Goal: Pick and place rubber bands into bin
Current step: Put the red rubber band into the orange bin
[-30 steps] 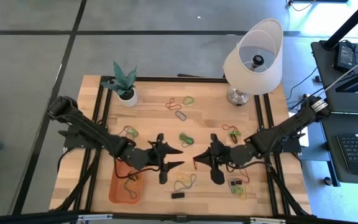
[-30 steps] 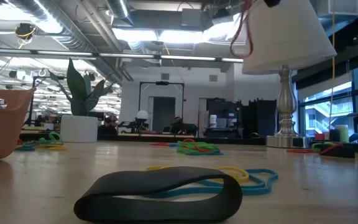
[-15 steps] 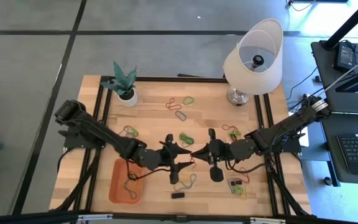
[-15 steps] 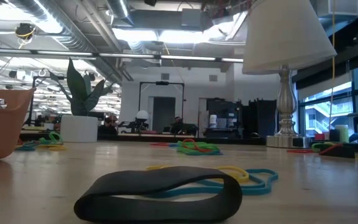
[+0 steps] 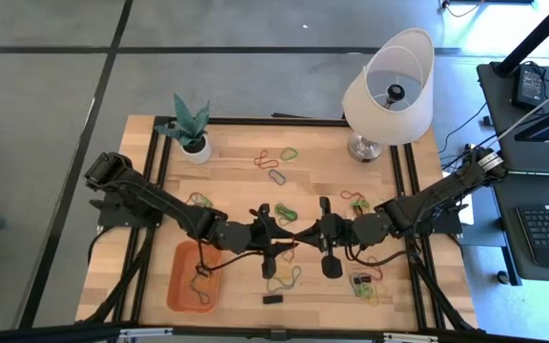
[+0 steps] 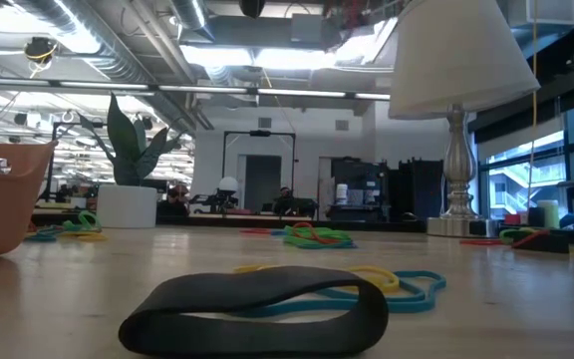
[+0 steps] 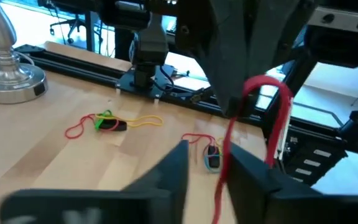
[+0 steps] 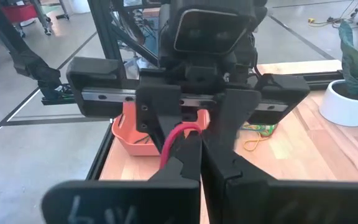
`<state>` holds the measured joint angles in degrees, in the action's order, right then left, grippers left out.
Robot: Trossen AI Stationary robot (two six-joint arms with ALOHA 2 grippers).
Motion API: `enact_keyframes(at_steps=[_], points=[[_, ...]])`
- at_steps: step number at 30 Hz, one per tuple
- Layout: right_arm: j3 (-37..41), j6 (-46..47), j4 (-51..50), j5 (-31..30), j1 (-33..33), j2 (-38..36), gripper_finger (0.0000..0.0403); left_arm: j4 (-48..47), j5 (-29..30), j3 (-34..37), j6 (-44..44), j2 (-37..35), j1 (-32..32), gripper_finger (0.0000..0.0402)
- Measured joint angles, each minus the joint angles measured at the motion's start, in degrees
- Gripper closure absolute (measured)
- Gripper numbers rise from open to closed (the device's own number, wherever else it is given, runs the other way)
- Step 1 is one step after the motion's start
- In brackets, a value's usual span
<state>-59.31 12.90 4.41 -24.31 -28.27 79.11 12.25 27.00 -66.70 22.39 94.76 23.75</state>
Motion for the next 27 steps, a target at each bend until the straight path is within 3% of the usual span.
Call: enact_keyframes(at_steps=[4, 10, 19, 22, 27], points=[[0.0, 0.4, -0.7, 0.0, 0.0, 0.0, 0.0396, 0.0, -0.2, 0.0, -2.0, 0.0, 0.0, 0.0391], [0.0, 6.5, -7.2, 0.0, 0.3, -0.1, 0.0349, -2.5, -0.2, 0.0, -2.2, -0.8, 0.3, 0.0399], [0.1, 11.0, -14.8, 0.4, -0.7, -2.3, 0.0298, -15.7, 2.4, 0.0, -0.3, -8.1, 3.1, 0.0399], [0.1, 13.5, -18.9, 0.4, -1.2, -3.2, 0.0297, -23.7, 4.3, -1.8, 2.4, -10.3, 5.7, 0.0399], [0.1, 16.9, -24.0, 0.4, -1.2, -3.2, 0.0296, -47.4, 5.5, -11.7, 10.1, -11.0, 10.7, 0.0399]])
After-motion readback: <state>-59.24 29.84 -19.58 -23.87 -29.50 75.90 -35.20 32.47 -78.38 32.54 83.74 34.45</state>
